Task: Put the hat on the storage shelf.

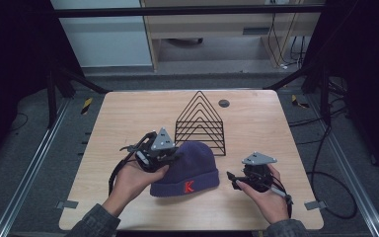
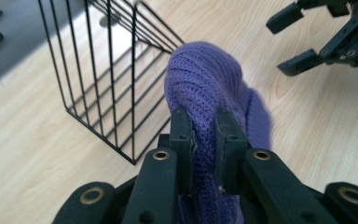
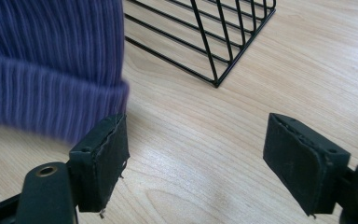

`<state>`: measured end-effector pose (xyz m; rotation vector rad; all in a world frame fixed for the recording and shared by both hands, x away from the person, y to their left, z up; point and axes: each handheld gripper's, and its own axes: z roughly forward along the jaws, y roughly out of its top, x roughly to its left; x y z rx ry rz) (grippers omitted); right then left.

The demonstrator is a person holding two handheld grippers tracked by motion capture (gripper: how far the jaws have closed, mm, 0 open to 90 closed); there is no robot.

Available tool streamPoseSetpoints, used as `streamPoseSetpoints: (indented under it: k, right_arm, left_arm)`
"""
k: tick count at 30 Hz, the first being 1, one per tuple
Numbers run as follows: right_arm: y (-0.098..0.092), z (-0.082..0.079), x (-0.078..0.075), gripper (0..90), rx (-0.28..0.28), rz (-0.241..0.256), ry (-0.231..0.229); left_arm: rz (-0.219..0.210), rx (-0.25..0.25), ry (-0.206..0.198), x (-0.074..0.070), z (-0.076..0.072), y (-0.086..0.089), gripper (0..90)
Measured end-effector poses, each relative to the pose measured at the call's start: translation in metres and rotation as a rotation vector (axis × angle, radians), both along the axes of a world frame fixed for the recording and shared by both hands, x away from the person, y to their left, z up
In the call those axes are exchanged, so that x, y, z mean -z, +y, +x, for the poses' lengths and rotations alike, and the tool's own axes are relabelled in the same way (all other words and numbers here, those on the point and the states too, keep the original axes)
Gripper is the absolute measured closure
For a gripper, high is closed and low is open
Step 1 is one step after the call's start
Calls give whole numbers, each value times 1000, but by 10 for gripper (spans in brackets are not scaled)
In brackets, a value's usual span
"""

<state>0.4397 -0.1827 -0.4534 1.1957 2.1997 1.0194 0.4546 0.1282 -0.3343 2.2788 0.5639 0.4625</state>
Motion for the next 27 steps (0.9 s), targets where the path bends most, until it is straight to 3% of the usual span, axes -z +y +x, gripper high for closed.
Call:
streamPoseSetpoints:
  k: [9,23,27]
  right_arm:
    - [-2,1,1,187,6,-8,-11]
    - [7,-3,-7,126,-16,11,-24]
    - [10,-7,-18,167,-28,59,-41]
  left_arm:
    - [-14,13,-37,-34,0,10,800]
    - [-13,22,-79,-69,3,18,799]
    - [-15,29,-83,-77,6,18,799]
